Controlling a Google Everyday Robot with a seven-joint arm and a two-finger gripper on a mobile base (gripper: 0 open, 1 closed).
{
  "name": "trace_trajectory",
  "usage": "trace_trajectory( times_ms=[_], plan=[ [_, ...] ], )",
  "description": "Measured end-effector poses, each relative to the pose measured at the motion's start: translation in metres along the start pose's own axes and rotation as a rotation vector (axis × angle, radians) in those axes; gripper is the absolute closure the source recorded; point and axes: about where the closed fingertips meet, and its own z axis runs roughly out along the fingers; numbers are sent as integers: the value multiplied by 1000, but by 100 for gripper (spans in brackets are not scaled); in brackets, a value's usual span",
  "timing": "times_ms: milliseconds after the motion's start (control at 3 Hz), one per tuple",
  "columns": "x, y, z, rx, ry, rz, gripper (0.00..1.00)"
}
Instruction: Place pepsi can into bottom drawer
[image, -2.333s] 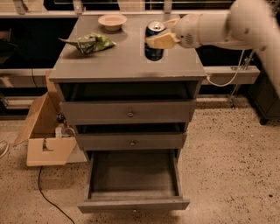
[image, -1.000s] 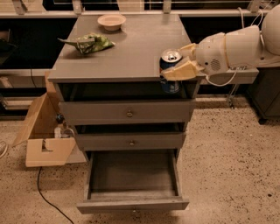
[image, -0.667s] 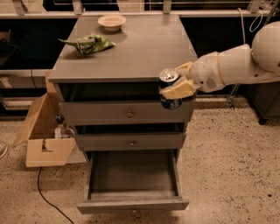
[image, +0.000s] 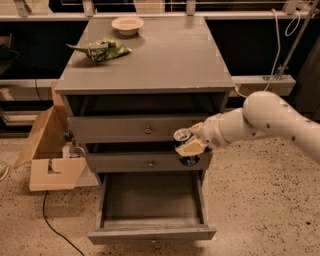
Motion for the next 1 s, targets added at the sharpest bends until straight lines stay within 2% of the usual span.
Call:
trace_trajectory(
  times_ms=[333,667,1000],
  plan=[
    [47,-4,67,-44,-11,84,100],
    [47,-4,68,-44,-11,84,100],
    [77,0,109,-76,50,87,100]
  ],
)
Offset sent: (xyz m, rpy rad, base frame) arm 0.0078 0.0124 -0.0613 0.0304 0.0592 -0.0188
